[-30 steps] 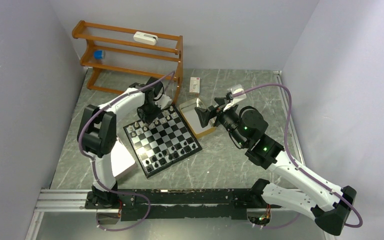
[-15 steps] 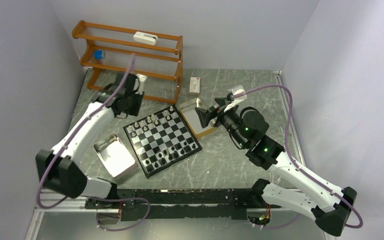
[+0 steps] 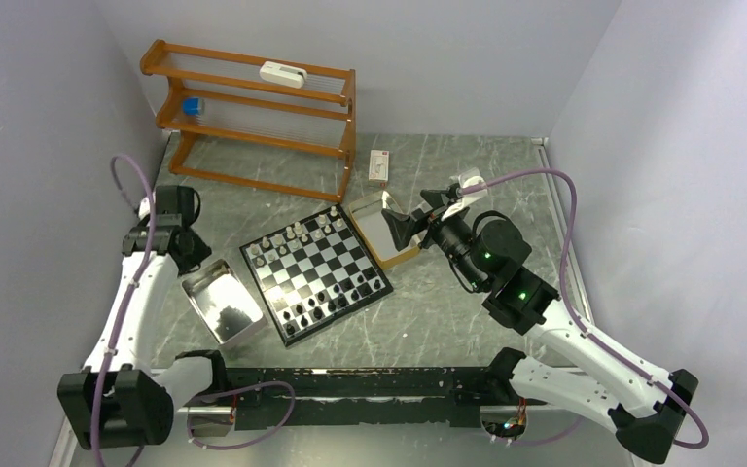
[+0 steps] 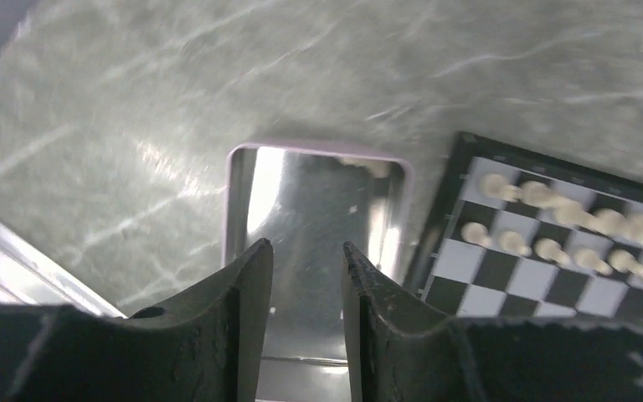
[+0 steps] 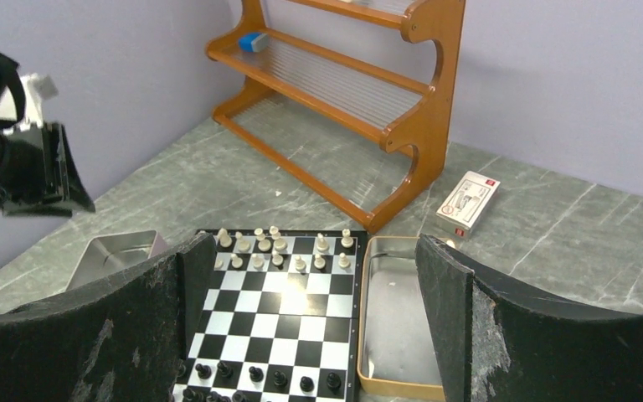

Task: Set up the chess pieces on the board
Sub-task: Pick up the chess piece from the storage box.

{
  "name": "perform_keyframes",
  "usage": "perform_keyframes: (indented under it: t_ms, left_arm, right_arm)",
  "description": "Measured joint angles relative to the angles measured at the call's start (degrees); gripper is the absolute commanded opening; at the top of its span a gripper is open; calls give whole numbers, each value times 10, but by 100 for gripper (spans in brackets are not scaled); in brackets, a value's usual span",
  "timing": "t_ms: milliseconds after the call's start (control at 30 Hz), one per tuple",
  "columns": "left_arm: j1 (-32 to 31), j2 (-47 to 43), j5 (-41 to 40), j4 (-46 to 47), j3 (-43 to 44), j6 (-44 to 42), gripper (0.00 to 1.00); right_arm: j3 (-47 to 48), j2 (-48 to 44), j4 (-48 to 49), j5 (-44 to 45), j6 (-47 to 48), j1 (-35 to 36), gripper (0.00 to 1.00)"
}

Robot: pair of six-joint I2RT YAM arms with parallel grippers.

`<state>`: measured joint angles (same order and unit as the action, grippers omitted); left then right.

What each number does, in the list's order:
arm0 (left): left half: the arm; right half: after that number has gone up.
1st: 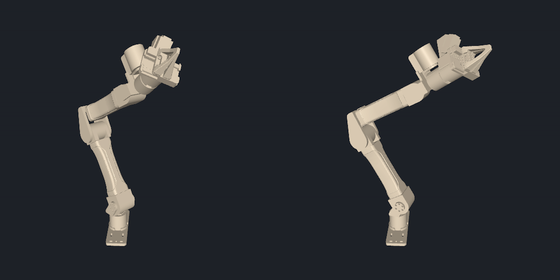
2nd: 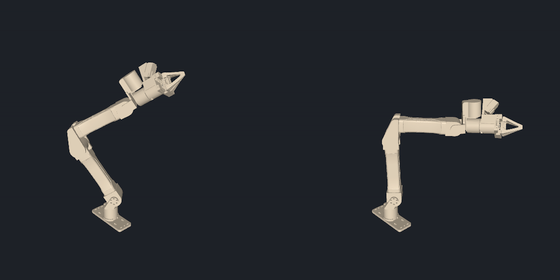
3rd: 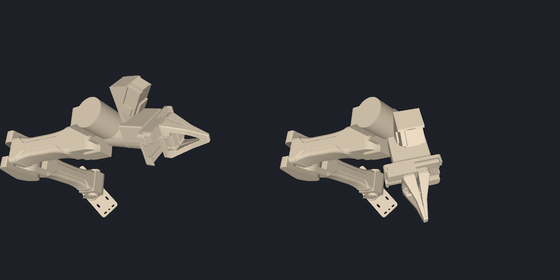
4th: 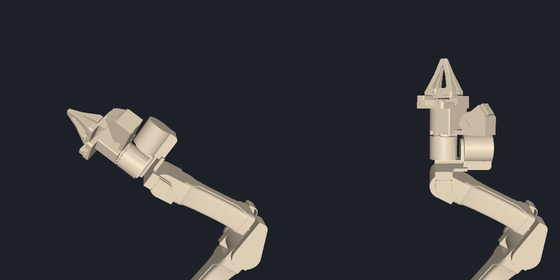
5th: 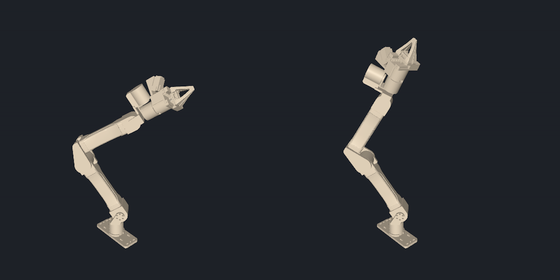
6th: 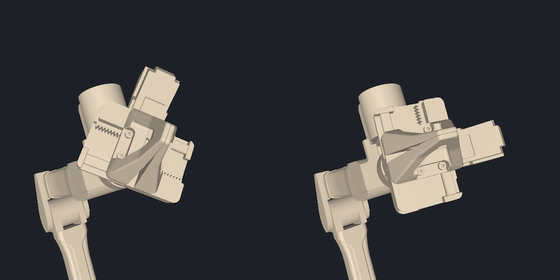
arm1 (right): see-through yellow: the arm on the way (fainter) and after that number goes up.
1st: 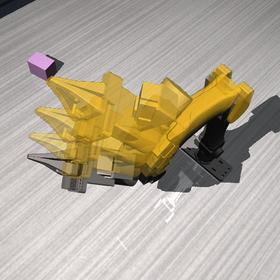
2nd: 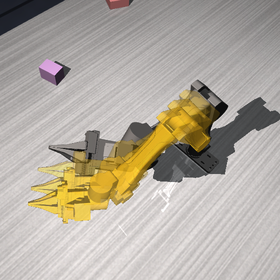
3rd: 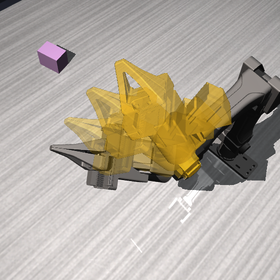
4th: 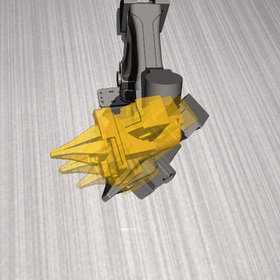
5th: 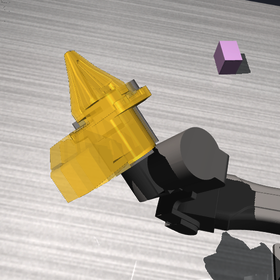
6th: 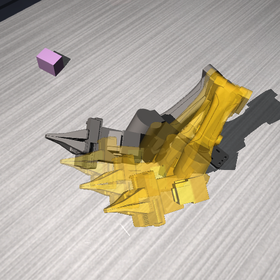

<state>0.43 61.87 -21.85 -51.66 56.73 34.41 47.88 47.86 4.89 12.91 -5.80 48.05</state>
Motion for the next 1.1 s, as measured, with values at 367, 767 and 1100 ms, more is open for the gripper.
perform_keyframes:
  t_ms: [367, 767, 1100]
  left_arm:
    - [82, -29, 70, 14, -168, 165, 40]
    - [85, -69, 99, 160, -290, 370, 42]
    - [85, -45, 74, 253, -303, 452, 45]
  right_arm:
    - [-2, -3, 2, 0, 0, 0, 94]
    - [-4, -2, 5, 0, 0, 0, 94]
    - [-5, 8, 10, 0, 1, 0, 94]
